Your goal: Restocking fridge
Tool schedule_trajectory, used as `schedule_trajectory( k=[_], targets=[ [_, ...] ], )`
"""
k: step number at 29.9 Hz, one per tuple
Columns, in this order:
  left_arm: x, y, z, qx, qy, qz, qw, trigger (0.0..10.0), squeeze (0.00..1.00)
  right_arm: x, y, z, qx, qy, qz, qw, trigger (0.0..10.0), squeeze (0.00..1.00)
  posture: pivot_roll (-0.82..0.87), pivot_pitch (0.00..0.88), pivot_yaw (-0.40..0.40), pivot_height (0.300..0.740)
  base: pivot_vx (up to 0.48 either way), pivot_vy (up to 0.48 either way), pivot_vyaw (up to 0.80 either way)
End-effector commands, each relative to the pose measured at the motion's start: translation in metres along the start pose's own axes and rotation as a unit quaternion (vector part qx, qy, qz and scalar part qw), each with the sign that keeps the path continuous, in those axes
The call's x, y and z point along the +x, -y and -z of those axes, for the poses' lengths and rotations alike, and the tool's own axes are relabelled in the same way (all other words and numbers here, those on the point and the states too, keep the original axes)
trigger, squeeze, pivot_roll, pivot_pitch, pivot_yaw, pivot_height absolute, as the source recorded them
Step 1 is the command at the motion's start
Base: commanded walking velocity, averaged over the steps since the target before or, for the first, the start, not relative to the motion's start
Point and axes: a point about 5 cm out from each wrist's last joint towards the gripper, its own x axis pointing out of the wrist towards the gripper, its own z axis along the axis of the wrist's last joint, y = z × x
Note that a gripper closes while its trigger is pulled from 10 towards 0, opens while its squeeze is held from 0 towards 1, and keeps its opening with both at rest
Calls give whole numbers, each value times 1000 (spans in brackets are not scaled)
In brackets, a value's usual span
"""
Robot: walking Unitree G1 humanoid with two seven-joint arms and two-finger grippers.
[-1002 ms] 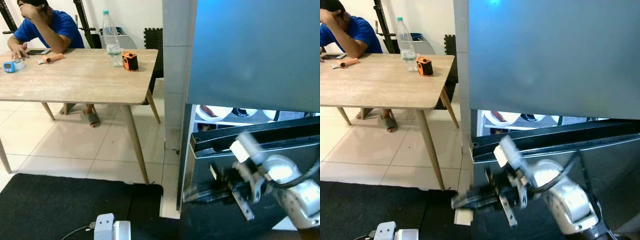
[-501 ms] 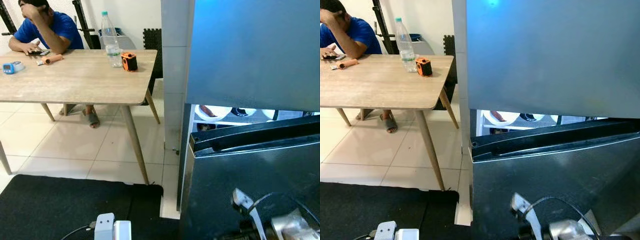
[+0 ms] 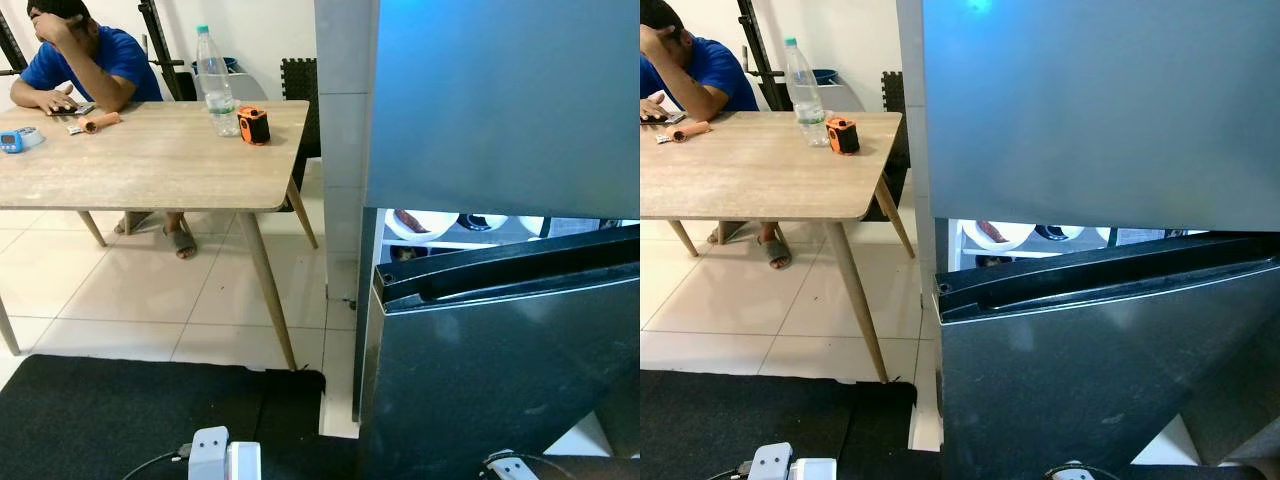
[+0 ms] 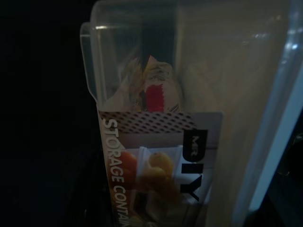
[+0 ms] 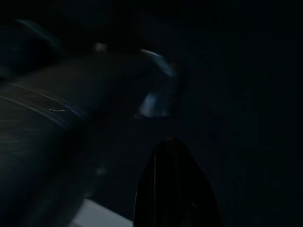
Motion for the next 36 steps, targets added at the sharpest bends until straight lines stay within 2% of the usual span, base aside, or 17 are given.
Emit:
schedule_trajectory(
  k=[1,4,7,9,13,15,16,18,21,26,36],
  targets=[
    [0,-6,-5,6,9,-10,1000,10000,0,1,0,3,18,0,21,1000,10000,0,-68,0,18,740,0,0,0],
    [-1,-9,-8,4,14,-20,1000,10000,0,5,-6,15,27,-16,36,999,10000,0,-65,0,20,740,0,0,-763],
    [-1,-17,-17,-21,30,-40,999,10000,0,10,-14,22,29,-23,48,998,10000,0,-65,0,26,740,0,0,-763],
    [-1,-19,-20,-25,33,-44,998,10000,0,11,-15,23,30,-23,51,998,10000,0,-65,0,26,740,0,0,-763],
    [-3,-28,-35,-67,63,-64,994,10000,0,12,-16,22,23,-26,61,998,10000,0,-65,0,26,740,0,0,-763],
    [-4,-36,-52,-83,89,-75,990,10000,0,13,-16,20,20,-25,62,998,10000,0,-65,0,26,740,0,0,-763],
    [-4,-36,-52,-83,89,-75,990,10000,0,13,-16,20,20,-25,62,998,10000,0,-65,0,26,740,0,0,-763],
    [-6,-39,-67,-90,110,-80,987,10000,0,14,-17,16,16,-22,63,998,10000,0,-65,0,26,740,0,0,-763],
    [-6,-38,-71,-91,114,-80,986,10000,0,15,-18,13,7,-21,63,998,10000,0,-67,0,30,740,0,0,-763],
    [-5,-35,-69,-93,111,-77,986,10000,0,16,-20,10,3,-17,64,998,10000,0,-67,0,30,740,0,0,-455],
    [-4,-35,-39,-73,66,-80,992,10000,0,22,-31,3,-11,-19,58,998,10000,0,-67,0,28,740,0,0,0]
  ],
)
